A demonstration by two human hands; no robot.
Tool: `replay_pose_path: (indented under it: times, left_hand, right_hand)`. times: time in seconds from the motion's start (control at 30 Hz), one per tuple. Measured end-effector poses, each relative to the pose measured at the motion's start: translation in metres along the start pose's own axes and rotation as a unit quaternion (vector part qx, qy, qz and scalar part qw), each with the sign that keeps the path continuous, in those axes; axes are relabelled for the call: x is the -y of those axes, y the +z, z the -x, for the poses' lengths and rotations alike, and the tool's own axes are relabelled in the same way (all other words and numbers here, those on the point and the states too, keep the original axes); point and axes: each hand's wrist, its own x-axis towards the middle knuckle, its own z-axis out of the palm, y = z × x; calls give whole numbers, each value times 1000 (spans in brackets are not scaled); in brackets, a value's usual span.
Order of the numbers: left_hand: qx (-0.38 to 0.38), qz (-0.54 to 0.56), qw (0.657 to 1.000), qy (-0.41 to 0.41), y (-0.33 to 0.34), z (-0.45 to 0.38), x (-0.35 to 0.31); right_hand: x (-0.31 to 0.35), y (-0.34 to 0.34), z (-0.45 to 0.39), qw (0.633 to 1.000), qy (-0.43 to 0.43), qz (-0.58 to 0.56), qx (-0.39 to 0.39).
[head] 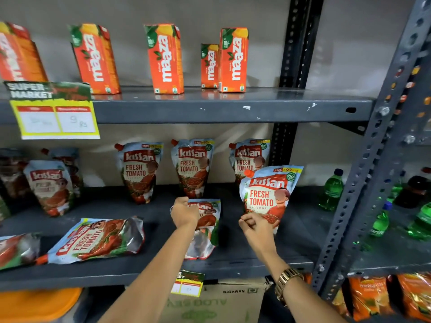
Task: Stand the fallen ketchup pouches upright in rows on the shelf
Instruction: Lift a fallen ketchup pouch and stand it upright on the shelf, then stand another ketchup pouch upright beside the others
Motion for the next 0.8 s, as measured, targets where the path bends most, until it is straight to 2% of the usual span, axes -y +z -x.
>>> replay_pose_path:
  times: [0.1, 0.27, 0.37, 0.53, 0.63, 0.7, 0.8]
  left_hand:
    - [10, -40, 999, -20, -16, -7, 13]
    - [83, -92, 989, -80, -28, -17, 37]
    - [132, -39, 981, -135, -32, -22, 42]
    - [188, 45, 962, -191, -38, -34, 47]
    - [200, 49, 959, -196, -40, -39, 49]
    - [191, 58, 961, -193, -42, -40, 50]
    - [179, 81, 967, -165, -45, -37, 47]
  right_hand:
    - [6, 21, -2, 998, 13, 7, 55]
    - [13, 53, -11, 987, 97, -6, 125]
    - [17, 66, -18, 974, 173, -25, 144]
    - [22, 75, -24, 934, 280, -153, 163]
    - [26, 77, -25, 941, 270, -141, 148]
    - [31, 78, -24, 955, 231, -120, 142]
    - [39, 80, -21, 960, 179, -149, 153]
